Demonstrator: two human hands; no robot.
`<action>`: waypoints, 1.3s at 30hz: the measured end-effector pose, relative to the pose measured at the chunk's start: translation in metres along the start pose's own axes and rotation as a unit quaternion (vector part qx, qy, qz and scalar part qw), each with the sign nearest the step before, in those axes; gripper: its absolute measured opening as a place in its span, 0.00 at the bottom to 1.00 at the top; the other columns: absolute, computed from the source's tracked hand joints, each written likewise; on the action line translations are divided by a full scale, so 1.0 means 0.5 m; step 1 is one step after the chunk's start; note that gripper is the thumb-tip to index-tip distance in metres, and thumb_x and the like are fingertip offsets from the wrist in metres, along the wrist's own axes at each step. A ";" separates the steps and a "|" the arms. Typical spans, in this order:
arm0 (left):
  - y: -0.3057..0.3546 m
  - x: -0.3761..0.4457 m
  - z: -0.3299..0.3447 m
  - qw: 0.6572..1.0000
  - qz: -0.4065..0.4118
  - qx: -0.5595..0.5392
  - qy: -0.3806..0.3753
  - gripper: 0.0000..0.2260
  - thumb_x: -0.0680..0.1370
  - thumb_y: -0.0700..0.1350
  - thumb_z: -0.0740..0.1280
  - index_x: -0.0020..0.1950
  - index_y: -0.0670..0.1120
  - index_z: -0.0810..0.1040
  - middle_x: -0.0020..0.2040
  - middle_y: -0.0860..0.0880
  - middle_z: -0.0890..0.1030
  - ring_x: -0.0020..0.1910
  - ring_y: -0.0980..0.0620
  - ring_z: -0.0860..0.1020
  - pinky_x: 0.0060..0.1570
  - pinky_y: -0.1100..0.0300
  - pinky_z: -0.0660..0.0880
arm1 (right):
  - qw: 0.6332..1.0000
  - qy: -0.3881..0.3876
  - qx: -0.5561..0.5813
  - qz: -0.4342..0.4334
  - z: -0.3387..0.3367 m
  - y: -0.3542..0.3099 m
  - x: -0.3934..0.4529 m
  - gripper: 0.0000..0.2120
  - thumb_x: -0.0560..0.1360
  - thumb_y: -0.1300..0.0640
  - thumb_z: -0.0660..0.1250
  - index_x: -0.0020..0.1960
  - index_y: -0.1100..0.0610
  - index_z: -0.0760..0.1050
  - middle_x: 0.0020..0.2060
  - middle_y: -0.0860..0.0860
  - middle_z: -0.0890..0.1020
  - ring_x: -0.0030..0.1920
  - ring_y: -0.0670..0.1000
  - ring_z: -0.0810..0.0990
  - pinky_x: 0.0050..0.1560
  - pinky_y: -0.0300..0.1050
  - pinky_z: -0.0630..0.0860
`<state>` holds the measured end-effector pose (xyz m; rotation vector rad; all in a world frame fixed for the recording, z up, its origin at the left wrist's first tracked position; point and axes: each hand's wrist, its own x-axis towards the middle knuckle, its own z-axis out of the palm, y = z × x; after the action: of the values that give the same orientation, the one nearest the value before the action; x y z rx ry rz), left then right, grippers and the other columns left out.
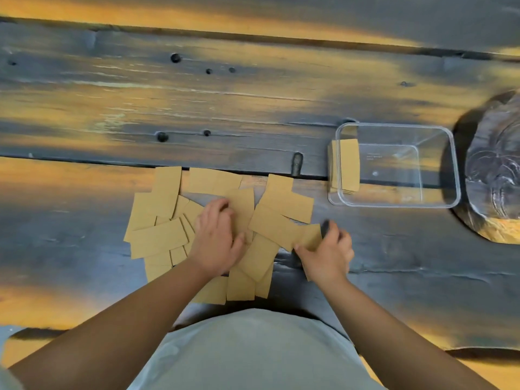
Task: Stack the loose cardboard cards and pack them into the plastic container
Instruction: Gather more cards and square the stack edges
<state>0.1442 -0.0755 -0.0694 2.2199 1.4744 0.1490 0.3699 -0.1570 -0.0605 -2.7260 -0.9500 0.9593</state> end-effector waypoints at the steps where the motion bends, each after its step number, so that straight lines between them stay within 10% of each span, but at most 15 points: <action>1: -0.004 0.009 -0.002 0.999 -0.026 -0.016 0.006 0.22 0.74 0.57 0.63 0.63 0.45 0.68 0.70 0.45 0.63 0.71 0.44 0.60 0.66 0.40 0.64 | 1.000 -0.008 -0.001 0.017 0.001 0.009 -0.001 0.43 0.65 0.42 0.75 0.72 0.49 0.56 0.68 0.53 0.62 0.65 0.59 0.63 0.60 0.55 0.69; 11: 0.031 0.022 0.052 0.964 0.100 0.124 -0.215 0.43 0.71 0.72 0.56 0.76 0.60 0.34 0.76 0.43 0.31 0.73 0.37 0.29 0.70 0.38 0.40 | 0.983 -0.013 0.180 0.031 -0.005 -0.040 0.034 0.22 0.70 0.62 0.70 0.62 0.55 0.73 0.51 0.51 0.76 0.47 0.49 0.73 0.48 0.40 0.68; 17: 0.000 -0.003 0.034 0.977 0.082 0.089 -0.178 0.40 0.74 0.66 0.61 0.78 0.50 0.47 0.78 0.43 0.39 0.76 0.42 0.37 0.72 0.46 0.45 | 0.963 -0.038 0.267 0.024 -0.018 -0.078 0.058 0.12 0.74 0.64 0.63 0.43 0.47 0.76 0.41 0.47 0.83 0.46 0.53 0.81 0.50 0.51 0.79; 25: -0.025 -0.006 0.021 0.981 0.112 0.074 -0.139 0.25 0.76 0.59 0.65 0.67 0.45 0.68 0.77 0.38 0.55 0.77 0.40 0.49 0.72 0.48 0.51 | 0.946 0.101 0.300 -0.069 -0.047 -0.112 0.058 0.12 0.77 0.62 0.60 0.45 0.44 0.73 0.46 0.49 0.80 0.46 0.49 0.77 0.49 0.41 0.71; 31: -0.034 -0.002 0.005 0.981 0.106 0.088 -0.138 0.23 0.77 0.57 0.64 0.70 0.50 0.67 0.76 0.39 0.56 0.76 0.37 0.51 0.71 0.39 0.57 | 0.931 0.112 0.299 -0.176 -0.043 -0.202 0.036 0.10 0.78 0.62 0.59 0.50 0.49 0.74 0.46 0.43 0.74 0.45 0.38 0.72 0.46 0.28 0.66; 39: -0.050 -0.001 -0.015 0.977 0.094 0.107 -0.158 0.23 0.79 0.55 0.59 0.74 0.58 0.59 0.77 0.41 0.53 0.74 0.38 0.54 0.69 0.41 0.58 | 0.915 0.147 0.250 -0.279 -0.087 -0.317 0.064 0.11 0.79 0.57 0.55 0.55 0.50 0.74 0.46 0.42 0.77 0.49 0.47 0.73 0.45 0.40 0.64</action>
<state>0.1204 -0.0659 -0.0737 2.4138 1.1540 -0.3047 0.3318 -0.0067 0.0027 -1.9342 -1.1351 0.5584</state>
